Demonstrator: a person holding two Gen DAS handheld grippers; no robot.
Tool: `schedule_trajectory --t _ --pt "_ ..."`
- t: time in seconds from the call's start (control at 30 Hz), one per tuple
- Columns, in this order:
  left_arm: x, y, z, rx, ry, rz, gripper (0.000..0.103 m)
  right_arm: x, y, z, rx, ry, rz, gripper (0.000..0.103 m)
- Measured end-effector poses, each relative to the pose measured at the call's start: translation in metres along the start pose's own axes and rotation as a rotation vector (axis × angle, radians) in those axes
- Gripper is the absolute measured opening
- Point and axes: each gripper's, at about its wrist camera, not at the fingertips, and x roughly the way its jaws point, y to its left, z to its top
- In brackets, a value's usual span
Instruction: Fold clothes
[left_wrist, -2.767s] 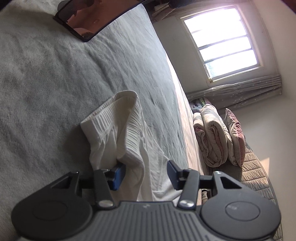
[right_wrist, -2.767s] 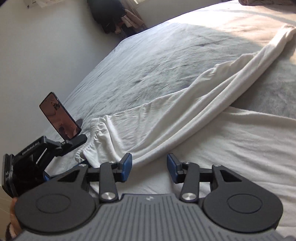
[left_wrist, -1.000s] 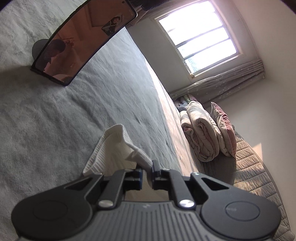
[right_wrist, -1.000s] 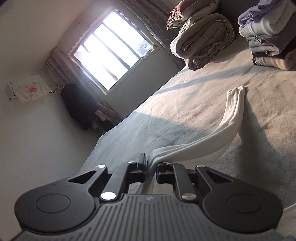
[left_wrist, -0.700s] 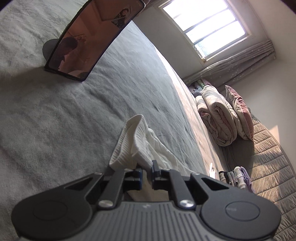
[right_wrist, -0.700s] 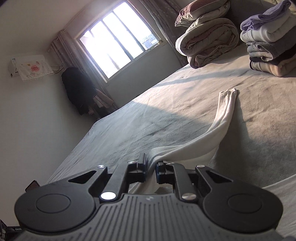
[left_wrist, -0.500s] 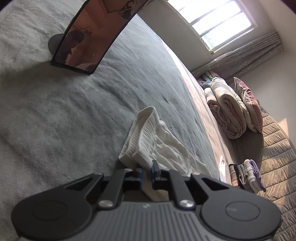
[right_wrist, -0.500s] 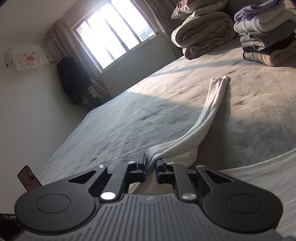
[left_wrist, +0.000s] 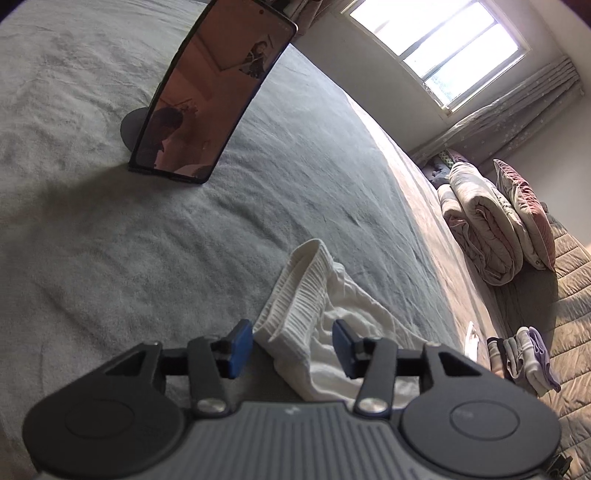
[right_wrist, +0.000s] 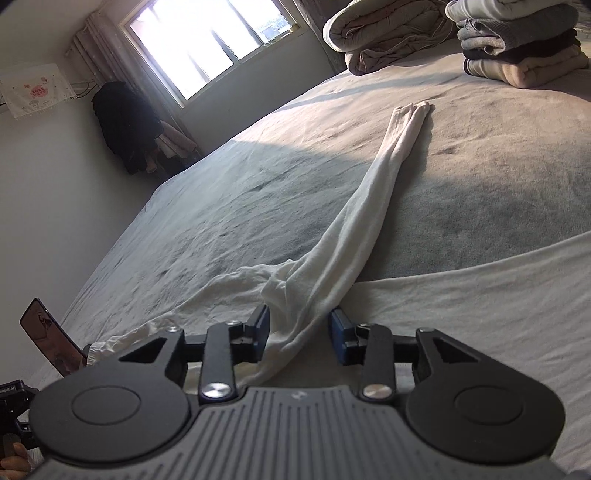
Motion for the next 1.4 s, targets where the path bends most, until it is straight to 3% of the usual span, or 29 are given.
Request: schedule_trajectory --t 0.2,0.57,0.73,0.87,1.07,1.4 --pt "-0.001 -0.027 -0.004 0.039 -0.012 -0.056 0.056 -0.016 -0.014 0.023 0.044 0.070 -0.012 0.047" --pt "0.049 -0.105 -0.041 0.240 0.129 -0.114 0.059 -0.016 -0.040 0.063 0.263 0.162 -0.100 0.047" --pt "0.075 -0.137 -0.062 0.312 0.181 -0.151 0.059 -0.005 -0.068 0.073 0.403 0.128 -0.075 0.048" --pt "0.093 -0.165 -0.083 0.398 0.201 -0.232 0.059 0.009 -0.076 0.082 0.488 0.101 -0.017 0.047" --pt "0.117 -0.197 -0.113 0.540 0.246 -0.297 0.058 0.031 -0.059 0.095 0.427 0.063 0.069 0.040" --pt "0.143 -0.211 -0.134 0.616 0.323 -0.364 0.045 0.050 -0.066 0.096 0.362 0.095 -0.004 0.031"
